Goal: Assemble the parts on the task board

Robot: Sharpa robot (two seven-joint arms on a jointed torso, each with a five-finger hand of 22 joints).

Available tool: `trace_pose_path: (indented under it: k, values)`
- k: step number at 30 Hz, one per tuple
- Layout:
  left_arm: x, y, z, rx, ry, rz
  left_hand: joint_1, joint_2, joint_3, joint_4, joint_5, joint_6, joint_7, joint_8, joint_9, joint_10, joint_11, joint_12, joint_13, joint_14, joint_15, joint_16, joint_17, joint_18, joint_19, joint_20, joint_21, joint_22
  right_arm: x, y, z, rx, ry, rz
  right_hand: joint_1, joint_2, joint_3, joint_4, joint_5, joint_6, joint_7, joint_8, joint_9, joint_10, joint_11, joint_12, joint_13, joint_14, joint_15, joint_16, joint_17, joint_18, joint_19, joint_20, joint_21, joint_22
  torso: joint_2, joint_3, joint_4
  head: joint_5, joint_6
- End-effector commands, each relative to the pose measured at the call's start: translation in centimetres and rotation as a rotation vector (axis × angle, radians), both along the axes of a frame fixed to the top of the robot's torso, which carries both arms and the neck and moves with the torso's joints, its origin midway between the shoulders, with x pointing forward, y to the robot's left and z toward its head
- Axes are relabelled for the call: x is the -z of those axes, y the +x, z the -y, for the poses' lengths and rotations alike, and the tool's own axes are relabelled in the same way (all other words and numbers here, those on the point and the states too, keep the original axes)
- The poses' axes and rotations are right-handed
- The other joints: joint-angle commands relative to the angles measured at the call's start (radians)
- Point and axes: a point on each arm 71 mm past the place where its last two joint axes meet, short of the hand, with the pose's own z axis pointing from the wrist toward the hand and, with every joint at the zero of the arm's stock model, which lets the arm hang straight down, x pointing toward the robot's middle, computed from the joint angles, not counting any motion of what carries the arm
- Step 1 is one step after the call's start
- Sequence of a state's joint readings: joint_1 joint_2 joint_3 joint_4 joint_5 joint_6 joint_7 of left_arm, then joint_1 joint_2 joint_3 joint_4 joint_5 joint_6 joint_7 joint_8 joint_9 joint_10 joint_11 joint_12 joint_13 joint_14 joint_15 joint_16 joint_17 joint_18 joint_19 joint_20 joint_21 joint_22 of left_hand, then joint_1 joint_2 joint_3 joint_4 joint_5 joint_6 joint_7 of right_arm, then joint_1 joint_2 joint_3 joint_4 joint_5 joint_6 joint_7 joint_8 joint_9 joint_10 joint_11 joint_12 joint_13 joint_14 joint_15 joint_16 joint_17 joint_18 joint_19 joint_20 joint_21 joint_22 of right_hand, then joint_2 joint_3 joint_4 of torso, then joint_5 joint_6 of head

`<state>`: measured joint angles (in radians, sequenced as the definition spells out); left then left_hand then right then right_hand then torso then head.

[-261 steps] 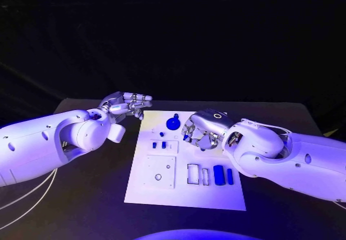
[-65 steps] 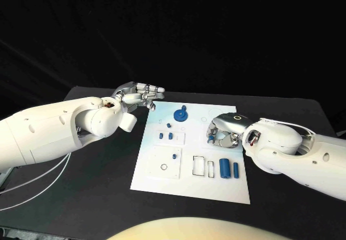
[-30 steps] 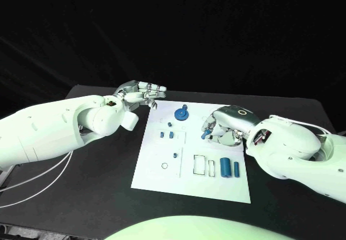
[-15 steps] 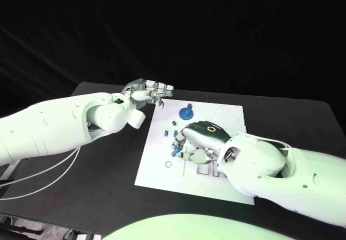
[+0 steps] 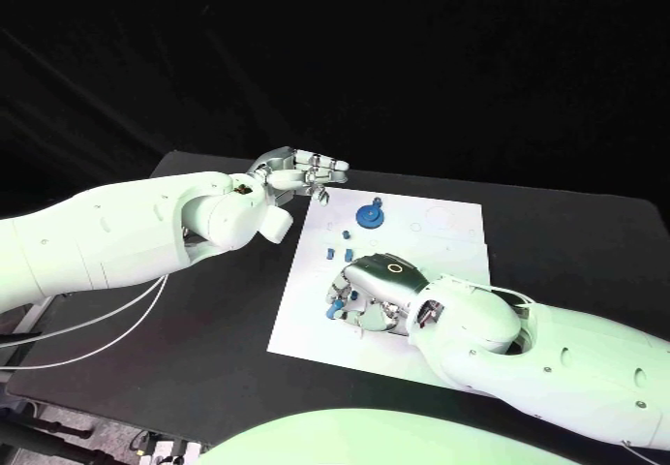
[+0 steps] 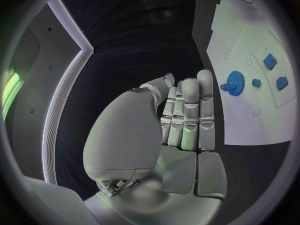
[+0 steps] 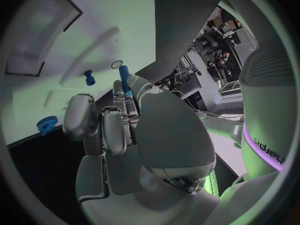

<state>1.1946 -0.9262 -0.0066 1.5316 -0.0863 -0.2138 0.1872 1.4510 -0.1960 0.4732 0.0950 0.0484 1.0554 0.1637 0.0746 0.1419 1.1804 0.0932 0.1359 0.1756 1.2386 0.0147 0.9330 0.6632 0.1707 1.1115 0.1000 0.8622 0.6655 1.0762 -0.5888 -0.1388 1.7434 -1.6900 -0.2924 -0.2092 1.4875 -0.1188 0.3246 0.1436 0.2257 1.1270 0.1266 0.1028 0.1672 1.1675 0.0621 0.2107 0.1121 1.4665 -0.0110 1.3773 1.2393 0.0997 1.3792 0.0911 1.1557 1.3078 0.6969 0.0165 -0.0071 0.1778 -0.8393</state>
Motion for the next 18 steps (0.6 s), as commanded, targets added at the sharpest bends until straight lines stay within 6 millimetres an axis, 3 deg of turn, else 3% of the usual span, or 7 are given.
trace_pose_path:
  k: [1, 18]
  values:
    - [-0.11, -0.04, 0.31, 0.021, -0.008, 0.005, 0.003, 0.01, -0.005, -0.004, 0.0, -0.004, 0.005, -0.002, -0.002, -0.008, 0.002, 0.005, 0.001, -0.009, 0.0, -0.005, -0.001, 0.013, -0.005, 0.002, -0.006, -0.001, 0.27, -0.09, -0.21, -0.017, -0.011, 0.015, 0.006, 0.0, 0.007, 0.002, 0.004, 0.006, 0.003, 0.001, 0.001, 0.005, 0.002, -0.001, -0.001, 0.041, -0.004, 0.005, -0.001, -0.013, 0.005, -0.001, 0.003, 0.069, 0.0, 0.001, -0.0009, 0.005, -0.002]
    - [-0.07, -0.02, 0.33, 0.024, -0.008, 0.002, 0.002, 0.011, -0.006, -0.003, 0.0, -0.004, 0.005, -0.002, -0.002, -0.008, 0.002, 0.006, 0.001, -0.01, 0.0, -0.006, -0.002, 0.013, -0.005, 0.002, -0.007, -0.002, 0.75, 0.3, -0.43, 0.017, -0.06, 0.045, 0.006, 0.0, 0.008, 0.001, 0.005, 0.006, 0.004, 0.001, 0.001, 0.005, 0.002, -0.002, -0.001, 0.041, -0.003, 0.005, -0.001, -0.013, 0.005, -0.001, 0.004, 0.069, 0.0, 0.0012, -0.0004, 0.006, -0.007]
